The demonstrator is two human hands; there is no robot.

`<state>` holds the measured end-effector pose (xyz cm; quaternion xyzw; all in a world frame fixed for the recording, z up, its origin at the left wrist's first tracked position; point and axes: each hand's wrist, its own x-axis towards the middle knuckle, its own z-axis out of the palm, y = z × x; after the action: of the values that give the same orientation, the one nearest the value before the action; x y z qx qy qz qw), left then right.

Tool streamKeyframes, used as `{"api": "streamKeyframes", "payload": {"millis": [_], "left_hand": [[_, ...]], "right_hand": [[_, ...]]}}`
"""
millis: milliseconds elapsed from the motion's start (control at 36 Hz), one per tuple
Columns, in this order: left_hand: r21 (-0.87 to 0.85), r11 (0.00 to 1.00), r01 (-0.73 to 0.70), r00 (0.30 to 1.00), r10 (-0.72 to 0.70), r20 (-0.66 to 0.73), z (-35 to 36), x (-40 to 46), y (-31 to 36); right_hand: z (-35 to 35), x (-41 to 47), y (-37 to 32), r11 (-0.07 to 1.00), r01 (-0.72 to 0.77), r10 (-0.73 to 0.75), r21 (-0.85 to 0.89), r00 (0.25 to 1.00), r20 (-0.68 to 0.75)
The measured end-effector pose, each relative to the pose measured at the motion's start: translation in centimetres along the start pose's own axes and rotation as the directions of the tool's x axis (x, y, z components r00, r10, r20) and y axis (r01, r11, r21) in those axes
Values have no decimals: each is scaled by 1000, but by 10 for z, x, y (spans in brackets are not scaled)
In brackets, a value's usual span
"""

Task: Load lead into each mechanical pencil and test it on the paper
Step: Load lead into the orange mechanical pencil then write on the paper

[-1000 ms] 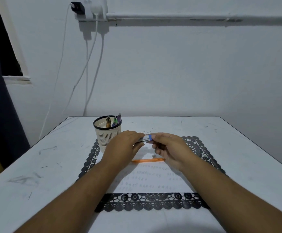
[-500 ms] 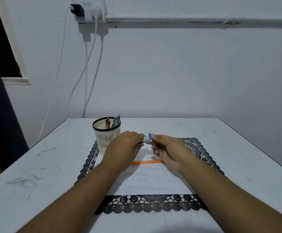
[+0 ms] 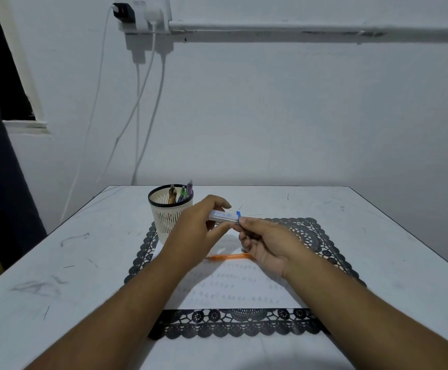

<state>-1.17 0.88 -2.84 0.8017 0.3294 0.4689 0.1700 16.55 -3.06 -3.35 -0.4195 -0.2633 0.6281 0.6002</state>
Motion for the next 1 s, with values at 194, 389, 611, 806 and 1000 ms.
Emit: {"api": "streamKeyframes", "payload": {"millis": [194,389,611,806,1000], "left_hand": [[-75,997,7,1000,-7,-5,0,1,-1],[13,1000,9,1000,-8,-27,-3,1,-2],[185,980,67,995,-80,63,-1,1,-6],[216,972,87,991,-106,76,1,0,-6],[198,969,146,983,-164,79,1,0,-4]], "right_hand": [[-1,0,1,998,-13,13,54,1000,4],[-2,-3,-1,995,95,-96,-19,995,-37],[-6,-7,-6,917,307,-318,-255,948,-3],[-5,-10,-8,823,399,-430,-405,902,14],[-4,-12,-8,786,434,-477,-441,879,15]]}}
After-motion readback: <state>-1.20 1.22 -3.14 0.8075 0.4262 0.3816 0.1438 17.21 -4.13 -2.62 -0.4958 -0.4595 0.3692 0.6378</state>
